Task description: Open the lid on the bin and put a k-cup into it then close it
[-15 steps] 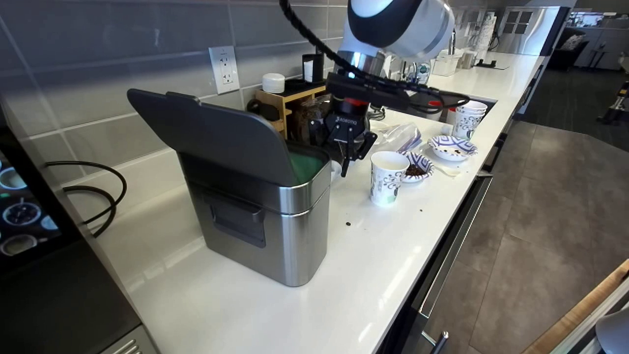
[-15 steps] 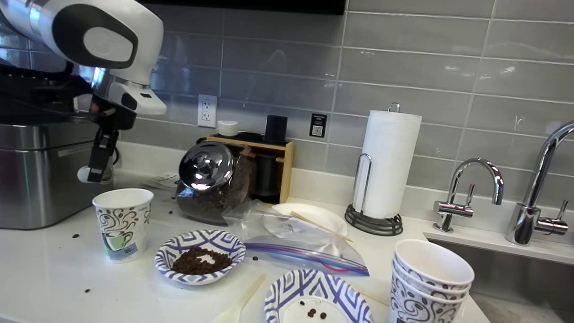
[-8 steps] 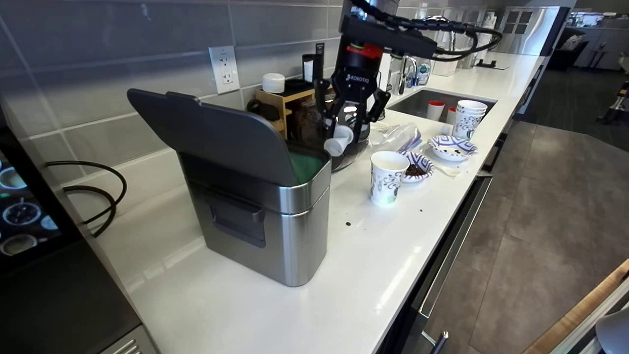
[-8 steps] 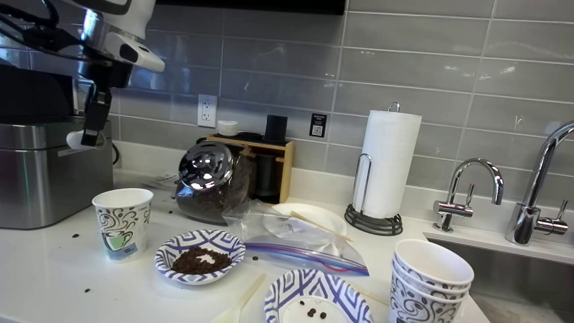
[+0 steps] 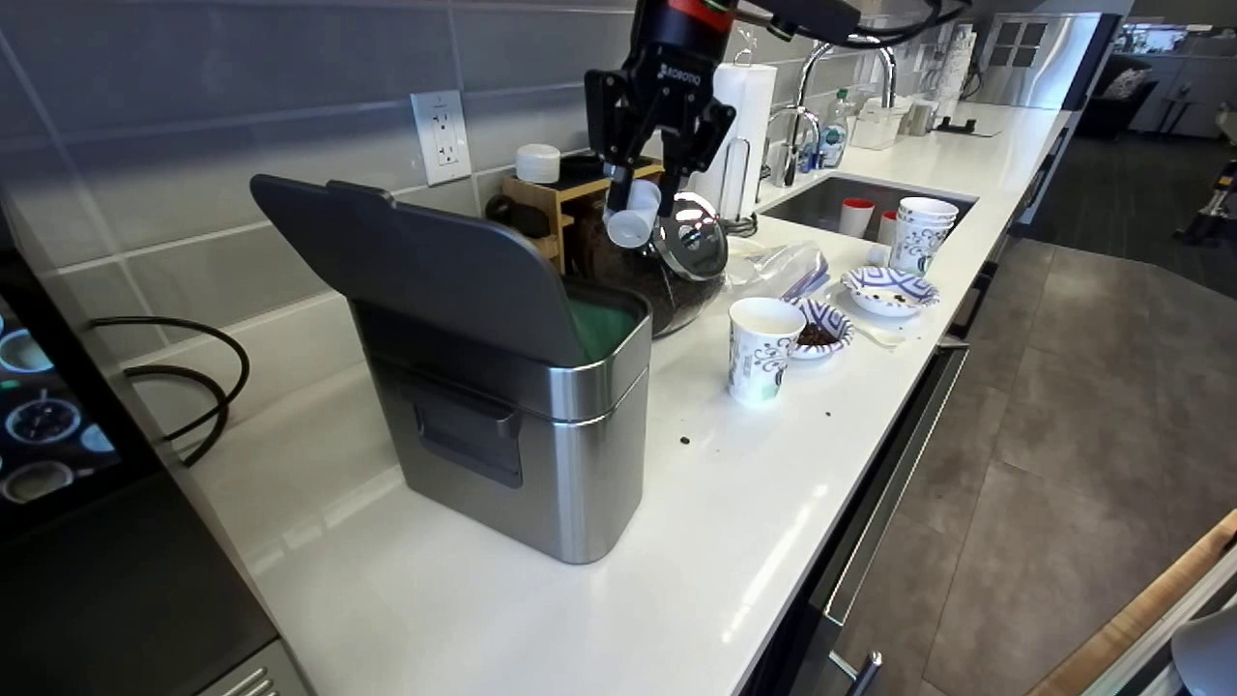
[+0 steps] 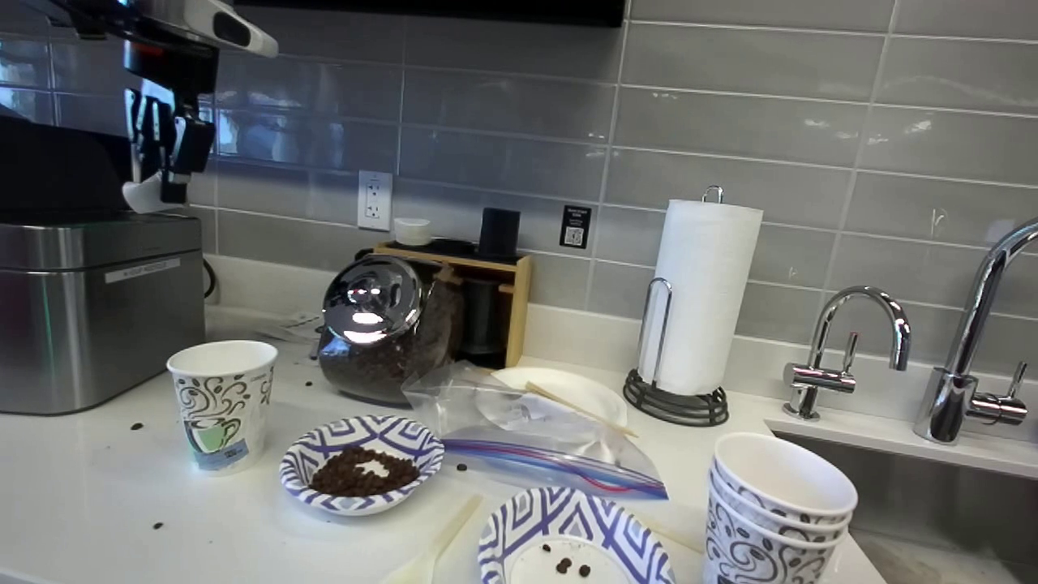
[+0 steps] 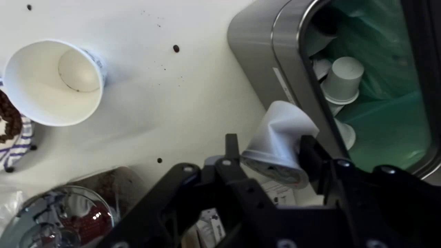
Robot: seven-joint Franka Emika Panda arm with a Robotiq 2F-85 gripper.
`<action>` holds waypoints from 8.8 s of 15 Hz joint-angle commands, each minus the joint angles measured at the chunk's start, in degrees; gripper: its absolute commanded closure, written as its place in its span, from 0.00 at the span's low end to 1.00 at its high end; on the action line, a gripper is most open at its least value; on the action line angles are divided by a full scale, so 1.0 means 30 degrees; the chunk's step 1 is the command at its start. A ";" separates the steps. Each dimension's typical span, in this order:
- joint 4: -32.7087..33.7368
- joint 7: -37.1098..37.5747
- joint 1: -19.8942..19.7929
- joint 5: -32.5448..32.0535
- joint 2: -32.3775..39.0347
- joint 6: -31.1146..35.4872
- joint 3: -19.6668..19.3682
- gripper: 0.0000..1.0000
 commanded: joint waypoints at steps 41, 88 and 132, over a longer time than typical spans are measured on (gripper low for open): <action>0.0874 -1.5957 -0.1509 1.1608 0.2156 -0.0913 0.1076 0.00; -0.0386 -0.7220 0.2024 0.4893 -0.1470 0.2429 0.2910 0.00; 0.5062 -0.2862 0.3411 -0.1778 0.3128 0.1057 0.3395 0.00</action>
